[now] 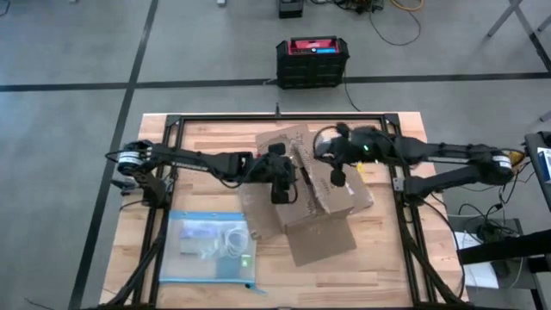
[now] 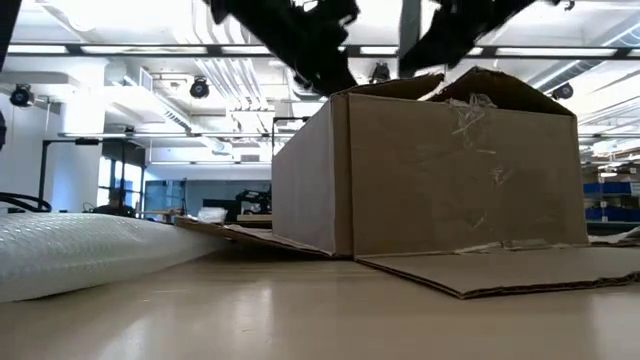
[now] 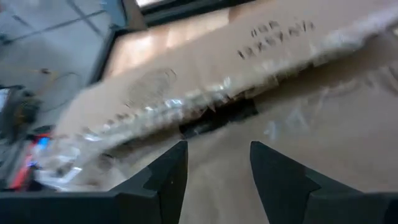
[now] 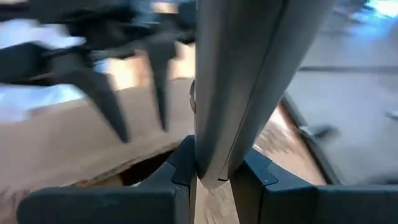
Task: Unpack boxes
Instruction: Break down the cardboard box until it is fully flat
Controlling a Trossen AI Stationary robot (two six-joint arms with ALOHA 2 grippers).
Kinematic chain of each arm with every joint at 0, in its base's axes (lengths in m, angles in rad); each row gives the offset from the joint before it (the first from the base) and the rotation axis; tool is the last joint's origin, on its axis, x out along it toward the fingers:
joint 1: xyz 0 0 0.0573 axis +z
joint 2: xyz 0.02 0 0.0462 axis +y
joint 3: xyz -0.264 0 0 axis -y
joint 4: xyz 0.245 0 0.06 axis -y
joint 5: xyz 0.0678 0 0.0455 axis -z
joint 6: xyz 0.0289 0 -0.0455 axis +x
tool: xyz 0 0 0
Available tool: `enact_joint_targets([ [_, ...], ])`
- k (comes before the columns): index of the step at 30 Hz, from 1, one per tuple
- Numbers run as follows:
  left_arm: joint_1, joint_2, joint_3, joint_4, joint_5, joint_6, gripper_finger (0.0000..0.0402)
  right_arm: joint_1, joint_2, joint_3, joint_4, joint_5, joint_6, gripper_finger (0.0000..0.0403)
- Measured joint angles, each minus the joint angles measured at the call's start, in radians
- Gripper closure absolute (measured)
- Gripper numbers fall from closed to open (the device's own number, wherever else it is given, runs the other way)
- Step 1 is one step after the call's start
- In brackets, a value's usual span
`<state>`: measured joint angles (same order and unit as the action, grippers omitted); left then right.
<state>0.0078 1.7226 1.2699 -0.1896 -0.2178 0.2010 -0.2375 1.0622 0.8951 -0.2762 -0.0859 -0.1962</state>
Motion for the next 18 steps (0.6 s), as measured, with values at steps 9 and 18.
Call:
enact_joint_targets([
  [9,0.007,0.0,-0.115,0.192,0.098,0.006,0.0245,-0.339,0.252,0.081,0.15,-0.826,-0.349,0.0356],
  [18,-0.03,-0.001,-0.123,0.178,0.136,-0.087,0.0245,-0.437,0.603,0.455,-0.288,-1.031,-0.982,0.0356],
])
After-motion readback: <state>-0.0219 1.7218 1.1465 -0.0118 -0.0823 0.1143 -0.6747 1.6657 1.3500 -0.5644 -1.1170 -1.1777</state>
